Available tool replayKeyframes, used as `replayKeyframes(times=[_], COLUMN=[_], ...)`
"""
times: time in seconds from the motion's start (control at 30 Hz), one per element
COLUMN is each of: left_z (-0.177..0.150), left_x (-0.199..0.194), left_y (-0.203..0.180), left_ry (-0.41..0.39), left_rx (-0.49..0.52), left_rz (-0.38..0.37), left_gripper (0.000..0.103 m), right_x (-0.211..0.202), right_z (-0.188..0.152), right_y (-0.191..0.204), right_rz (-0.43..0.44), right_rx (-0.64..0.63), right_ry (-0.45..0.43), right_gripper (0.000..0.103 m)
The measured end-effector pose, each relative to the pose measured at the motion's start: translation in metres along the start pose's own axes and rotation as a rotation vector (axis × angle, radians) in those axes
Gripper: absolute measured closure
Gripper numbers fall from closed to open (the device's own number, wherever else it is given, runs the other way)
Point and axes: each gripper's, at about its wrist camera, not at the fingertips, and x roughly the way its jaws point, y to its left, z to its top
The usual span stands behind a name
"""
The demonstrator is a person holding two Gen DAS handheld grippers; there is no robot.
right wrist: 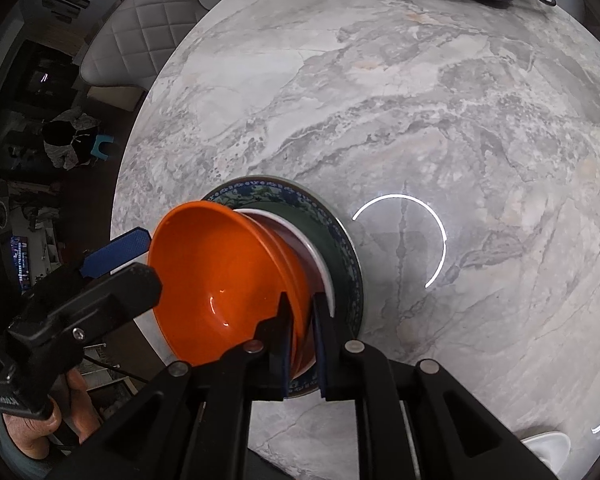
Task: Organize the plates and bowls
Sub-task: 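Lower the orange bowl into the white bowl and open both grippers, then pinch the rim of the nested bowl stack with both grippers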
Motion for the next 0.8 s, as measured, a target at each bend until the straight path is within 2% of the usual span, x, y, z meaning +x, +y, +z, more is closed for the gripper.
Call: replayKeyframes(times=[0.17,0.33,0.6,0.8], left_z=[0.000,-0.001,-0.007,-0.012], left_x=[-0.006,-0.013,-0.014,-0.009], left_y=[0.023,0.043,0.053,0.052], left_ry=[-0.002,-0.016,-0.008,0.005], left_rx=[-0.029,-0.059,-0.080,-0.084], left_rz=[0.012,0.021,0.009,0.001], left_gripper=[0.023,0.023,0.023,0.023], right_x=[-0.002,-0.005,-0.010,-0.018], right_z=[0.000,-0.002,-0.005,-0.007], right_y=[0.007,0.012,0.015,0.022], right_rz=[-0.027,-0.015,0.029,-0.013], right_rx=[-0.007,-0.011,0.022,-0.018], right_ry=[-0.003,-0.013,-0.026,-0.042], right_gripper=[0.088,0.069,0.049,0.047])
